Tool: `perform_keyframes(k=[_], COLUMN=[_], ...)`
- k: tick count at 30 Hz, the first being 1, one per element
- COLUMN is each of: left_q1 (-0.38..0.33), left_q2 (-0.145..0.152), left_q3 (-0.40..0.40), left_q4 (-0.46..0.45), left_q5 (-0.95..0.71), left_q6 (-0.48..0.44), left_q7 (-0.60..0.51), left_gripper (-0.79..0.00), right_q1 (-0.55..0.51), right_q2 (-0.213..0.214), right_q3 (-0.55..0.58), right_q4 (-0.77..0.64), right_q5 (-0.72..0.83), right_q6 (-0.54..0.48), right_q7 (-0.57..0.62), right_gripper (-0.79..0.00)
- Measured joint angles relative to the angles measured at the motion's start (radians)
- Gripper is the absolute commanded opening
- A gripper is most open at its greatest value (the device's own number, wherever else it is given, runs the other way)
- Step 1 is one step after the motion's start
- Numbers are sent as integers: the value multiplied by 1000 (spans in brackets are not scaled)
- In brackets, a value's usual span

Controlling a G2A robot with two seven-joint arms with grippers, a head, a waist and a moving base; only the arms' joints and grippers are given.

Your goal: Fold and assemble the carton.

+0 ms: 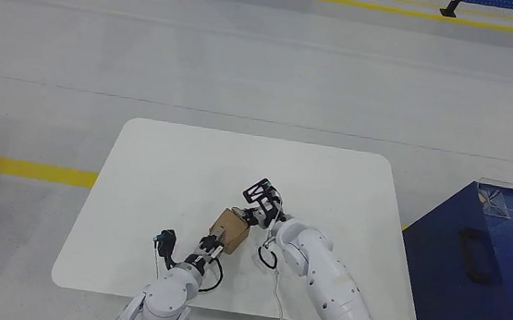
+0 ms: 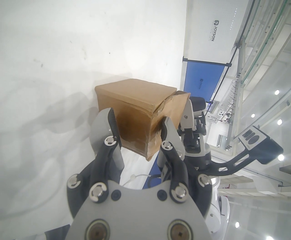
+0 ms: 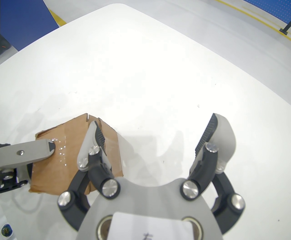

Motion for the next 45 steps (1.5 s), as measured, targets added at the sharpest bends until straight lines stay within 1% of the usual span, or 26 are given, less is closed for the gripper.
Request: perform_keyframes(k=[6,10,13,19,26,31,32,33,34,35,39,45], left_q1=[-5,-3,-2,4,13,33,40,53,65,77,125,128], left_q2=[-1,-2,-1,-1,1,4,5,7,9,11,16,16], left_q3=[4,2,1,-2,-9,-19,-21,-24,-26,-28,-42,-42], left_q4=[8,7,6,2,-10,-38,-48,-63,-75,-88,-134,-134], left_q5=[2,-2,-2,-2,-2,4,13,31,46,61,110,110], left_q6=[4,1,0,-6,-19,-76,-95,-125,-150,-173,-279,-285], left_q7=[5,6,5,2,-1,0,5,15,22,27,85,91], left_gripper=[-459,-462,-459,-459,-459,-449,-437,-406,-175,0,0,0], right_q1=[-5,-25,-38,-22,0,0,-1,-3,-4,-5,-10,0], right_q2=[2,7,12,6,-3,-1,1,3,4,6,9,4], right_q3=[10,15,13,-7,-22,-4,1,7,10,11,1,-25], right_q4=[-22,-62,-85,-54,-19,-32,-38,-44,-48,-51,-62,-38], right_q5=[17,25,13,-14,7,27,28,27,26,26,4,-25], right_q6=[4,-30,-63,4,25,34,34,31,28,21,-14,8], right_q7=[-17,-33,-16,45,40,26,26,29,34,40,64,95], right_gripper=[0,0,0,0,0,0,0,0,0,0,0,0])
